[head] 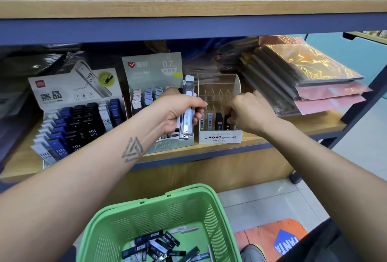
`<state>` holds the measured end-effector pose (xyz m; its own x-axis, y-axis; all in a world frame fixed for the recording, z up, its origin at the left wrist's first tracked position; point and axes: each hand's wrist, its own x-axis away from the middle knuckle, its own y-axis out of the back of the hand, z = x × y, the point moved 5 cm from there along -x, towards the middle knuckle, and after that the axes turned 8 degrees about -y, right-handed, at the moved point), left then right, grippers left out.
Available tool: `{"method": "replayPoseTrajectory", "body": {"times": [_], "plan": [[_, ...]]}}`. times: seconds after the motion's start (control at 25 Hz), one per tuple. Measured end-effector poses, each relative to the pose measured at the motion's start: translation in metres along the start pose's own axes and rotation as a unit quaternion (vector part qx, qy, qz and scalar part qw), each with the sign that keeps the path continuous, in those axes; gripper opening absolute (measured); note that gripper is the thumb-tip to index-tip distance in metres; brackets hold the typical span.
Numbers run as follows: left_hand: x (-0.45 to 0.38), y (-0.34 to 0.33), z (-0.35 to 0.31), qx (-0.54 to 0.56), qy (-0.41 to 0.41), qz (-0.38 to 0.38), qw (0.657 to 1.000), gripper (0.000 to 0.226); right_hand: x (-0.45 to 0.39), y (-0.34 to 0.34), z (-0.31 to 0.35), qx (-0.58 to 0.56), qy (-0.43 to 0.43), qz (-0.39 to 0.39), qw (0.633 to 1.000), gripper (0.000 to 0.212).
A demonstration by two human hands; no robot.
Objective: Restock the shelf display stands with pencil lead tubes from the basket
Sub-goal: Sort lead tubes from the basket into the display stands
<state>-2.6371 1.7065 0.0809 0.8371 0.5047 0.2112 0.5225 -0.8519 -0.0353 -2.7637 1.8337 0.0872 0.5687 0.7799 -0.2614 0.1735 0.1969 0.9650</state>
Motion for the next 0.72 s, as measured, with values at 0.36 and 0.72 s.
{"method": "replayPoseTrajectory", "body": {"times": [0.36, 0.72], "plan": [[0.005, -0.004, -0.001, 0.004, -0.001, 0.021, 1.000, 0.013, -0.008, 0.023, -0.012, -0.150, -0.039, -0.024, 0.988, 0.009], [0.020, 0.005, -0.008, 0.119, -0.003, 0.004, 0.993, 0.011, -0.007, 0.013, 0.039, -0.661, -0.074, 0.170, 0.727, 0.021]]}}
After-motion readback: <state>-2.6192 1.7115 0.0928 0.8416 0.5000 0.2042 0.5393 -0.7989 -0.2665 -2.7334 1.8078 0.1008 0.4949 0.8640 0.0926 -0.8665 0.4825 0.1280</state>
